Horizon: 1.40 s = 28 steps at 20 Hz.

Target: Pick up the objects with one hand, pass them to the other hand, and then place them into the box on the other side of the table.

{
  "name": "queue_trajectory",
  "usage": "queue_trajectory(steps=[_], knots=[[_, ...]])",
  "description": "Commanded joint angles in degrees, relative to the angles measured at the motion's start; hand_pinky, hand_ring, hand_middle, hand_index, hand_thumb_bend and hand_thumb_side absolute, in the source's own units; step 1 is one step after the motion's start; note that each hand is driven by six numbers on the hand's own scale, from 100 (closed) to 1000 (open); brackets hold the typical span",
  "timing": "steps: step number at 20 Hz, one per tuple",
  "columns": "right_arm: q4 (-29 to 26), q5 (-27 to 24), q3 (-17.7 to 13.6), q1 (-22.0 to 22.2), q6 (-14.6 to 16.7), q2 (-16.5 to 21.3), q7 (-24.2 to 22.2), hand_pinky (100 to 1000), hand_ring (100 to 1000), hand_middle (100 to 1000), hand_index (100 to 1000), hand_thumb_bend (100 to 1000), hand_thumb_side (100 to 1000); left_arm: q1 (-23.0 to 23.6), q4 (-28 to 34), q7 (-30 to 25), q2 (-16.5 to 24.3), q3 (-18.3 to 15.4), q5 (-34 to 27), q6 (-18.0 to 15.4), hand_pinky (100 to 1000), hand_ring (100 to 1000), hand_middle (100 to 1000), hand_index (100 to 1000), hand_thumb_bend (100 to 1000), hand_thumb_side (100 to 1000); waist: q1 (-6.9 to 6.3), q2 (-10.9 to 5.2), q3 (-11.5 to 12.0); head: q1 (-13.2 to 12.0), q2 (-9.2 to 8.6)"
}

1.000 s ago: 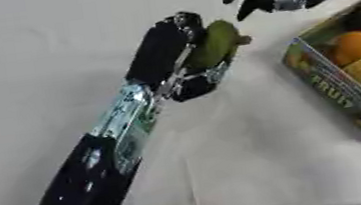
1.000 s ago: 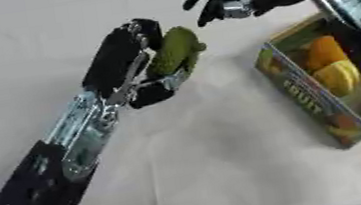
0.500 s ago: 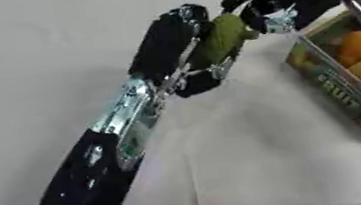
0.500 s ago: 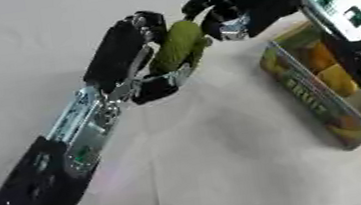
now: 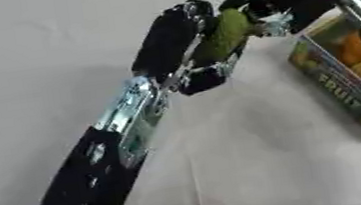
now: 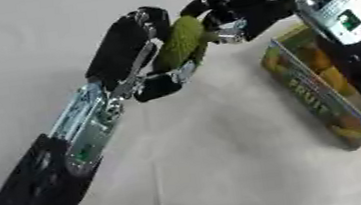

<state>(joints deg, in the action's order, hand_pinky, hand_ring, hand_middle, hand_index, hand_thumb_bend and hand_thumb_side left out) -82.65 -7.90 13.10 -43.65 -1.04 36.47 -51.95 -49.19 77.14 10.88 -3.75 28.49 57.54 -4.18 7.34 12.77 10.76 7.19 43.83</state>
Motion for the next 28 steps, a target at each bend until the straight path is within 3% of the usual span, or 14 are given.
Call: queue_trajectory(steps=[1,5,10,17,28], knots=[[-0.47,-0.65,-0.14,-0.92,0.18,0.85,-0.02,914,798,893,949,100,317,-1.88,1.02,-0.05,-1.48,0.11,0.33,0.04,488,476,399,310,100,289,0.69,0.08,0.0,0.17,0.29],[-1.47,-1.93,0.03,-0.15,0.11,1.46,-0.02,912,797,894,949,100,328,-2.34,0.45,-0.17,-1.68,0.17,1.02,-0.05,490,476,400,310,100,283,0.7,0.15,-0.13,0.1,0.29],[-0.86,-2.09,-0.19,0.05,0.99,2.33,-0.02,914,799,896,950,100,252,-2.67,-0.91,-0.36,-1.03,-0.03,3.17,0.21,500,482,405,311,100,269,0.77,0.11,-0.58,0.22,0.29],[-0.4,-4.02,0.9,0.14,1.42,1.47,-0.02,905,790,885,933,100,350,-3.41,-2.11,-0.37,-0.96,-0.27,5.46,-0.08,499,481,404,310,100,268,1.03,0.37,-0.87,0.89,0.13],[-2.58,-8.33,1.16,0.26,-1.37,1.05,-0.02,890,774,862,911,100,404,-3.91,-5.07,0.92,-1.7,-1.06,5.42,0.27,495,479,402,309,100,274,1.12,0.36,-0.82,0.97,0.26]])
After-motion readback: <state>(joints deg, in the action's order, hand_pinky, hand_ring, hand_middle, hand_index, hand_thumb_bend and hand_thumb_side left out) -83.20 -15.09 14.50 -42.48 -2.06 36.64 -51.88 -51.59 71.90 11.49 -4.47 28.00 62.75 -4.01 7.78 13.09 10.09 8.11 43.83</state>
